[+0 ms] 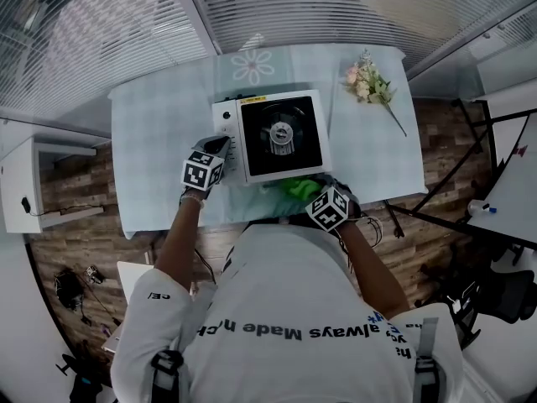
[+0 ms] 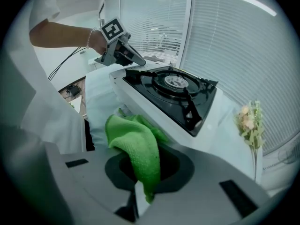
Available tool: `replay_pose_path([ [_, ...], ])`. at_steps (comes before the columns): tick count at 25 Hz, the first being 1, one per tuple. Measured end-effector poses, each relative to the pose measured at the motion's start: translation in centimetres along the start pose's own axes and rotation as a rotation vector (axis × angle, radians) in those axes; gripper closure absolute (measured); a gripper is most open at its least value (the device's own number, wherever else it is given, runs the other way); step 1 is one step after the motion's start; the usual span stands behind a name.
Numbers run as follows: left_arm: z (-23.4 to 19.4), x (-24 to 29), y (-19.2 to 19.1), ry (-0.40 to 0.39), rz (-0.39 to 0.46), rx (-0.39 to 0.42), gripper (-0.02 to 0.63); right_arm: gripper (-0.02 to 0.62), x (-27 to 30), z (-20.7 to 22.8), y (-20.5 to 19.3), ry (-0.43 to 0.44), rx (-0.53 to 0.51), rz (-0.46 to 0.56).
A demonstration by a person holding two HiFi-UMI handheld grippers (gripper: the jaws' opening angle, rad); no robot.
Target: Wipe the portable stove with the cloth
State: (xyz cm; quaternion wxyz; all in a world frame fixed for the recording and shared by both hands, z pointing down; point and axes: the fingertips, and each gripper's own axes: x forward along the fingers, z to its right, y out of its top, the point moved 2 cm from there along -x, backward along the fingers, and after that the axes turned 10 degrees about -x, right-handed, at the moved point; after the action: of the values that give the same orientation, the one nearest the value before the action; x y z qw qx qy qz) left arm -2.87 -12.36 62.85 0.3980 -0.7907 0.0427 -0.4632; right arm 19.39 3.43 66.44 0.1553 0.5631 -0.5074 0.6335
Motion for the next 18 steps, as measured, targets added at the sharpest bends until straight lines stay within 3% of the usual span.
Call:
replay_pose_path([
  [18, 0.0, -0.1, -0.1, -0.006, 0.007, -0.015, 0.595, 0.569, -2.2, 6.0, -6.6, -0.097, 0.139, -0.093],
])
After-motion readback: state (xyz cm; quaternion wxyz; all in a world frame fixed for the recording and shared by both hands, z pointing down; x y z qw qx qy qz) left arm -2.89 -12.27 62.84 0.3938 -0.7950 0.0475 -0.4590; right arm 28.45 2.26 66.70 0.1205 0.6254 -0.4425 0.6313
